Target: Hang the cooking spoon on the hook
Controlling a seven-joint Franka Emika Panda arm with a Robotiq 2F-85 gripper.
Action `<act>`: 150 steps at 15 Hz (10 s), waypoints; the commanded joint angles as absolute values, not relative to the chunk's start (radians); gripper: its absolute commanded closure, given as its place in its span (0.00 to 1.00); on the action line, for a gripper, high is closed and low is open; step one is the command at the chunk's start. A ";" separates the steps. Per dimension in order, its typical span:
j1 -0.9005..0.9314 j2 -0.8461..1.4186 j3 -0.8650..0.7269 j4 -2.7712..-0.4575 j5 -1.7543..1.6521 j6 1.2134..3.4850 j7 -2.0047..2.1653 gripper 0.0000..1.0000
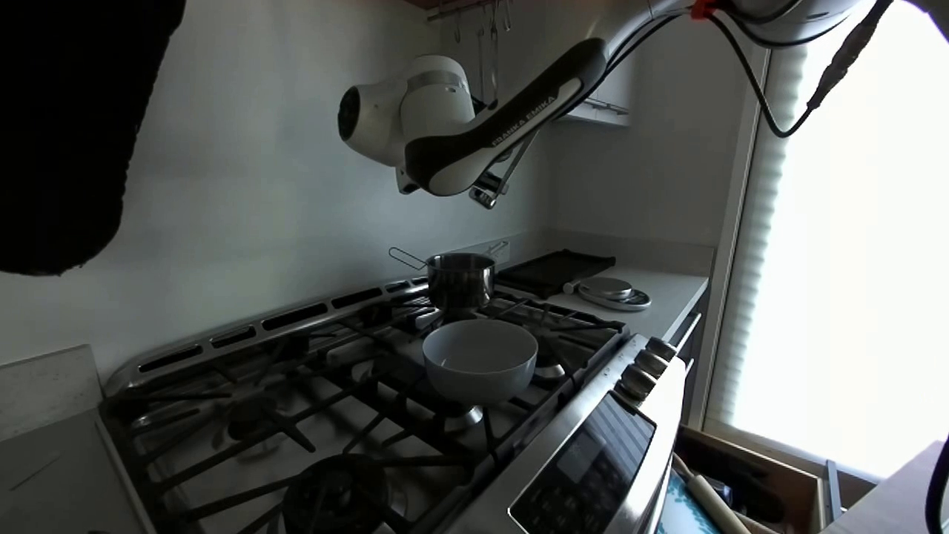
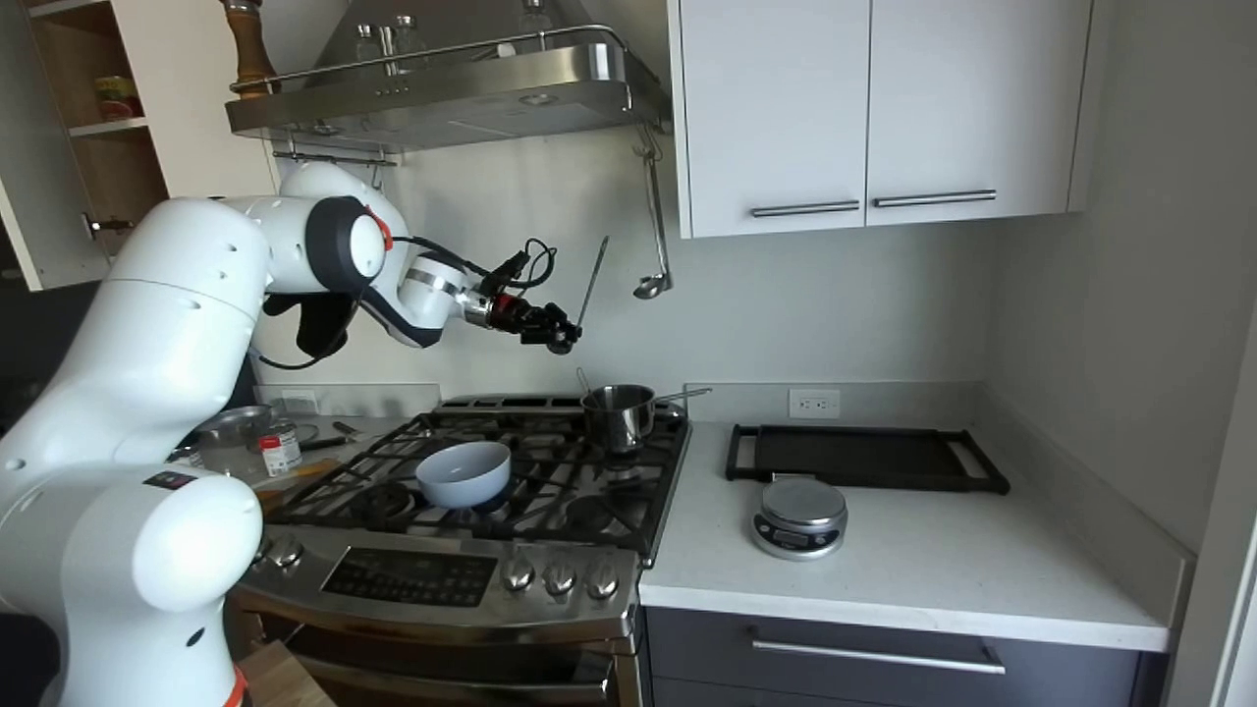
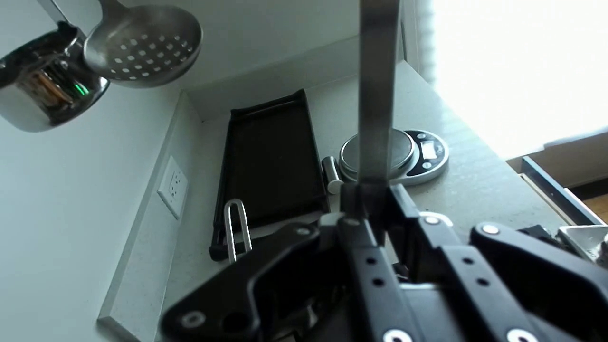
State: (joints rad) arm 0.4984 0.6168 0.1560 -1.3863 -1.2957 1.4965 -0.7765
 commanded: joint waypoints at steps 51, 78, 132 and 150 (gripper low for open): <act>0.474 0.632 0.123 -1.051 -1.470 1.628 -1.405 0.96; 0.450 0.679 0.118 -1.008 -1.436 1.633 -1.479 0.96; 0.302 0.385 0.399 -1.508 -0.782 1.751 -1.638 0.00; 0.248 -0.399 0.190 -2.358 -0.392 2.140 -1.698 0.00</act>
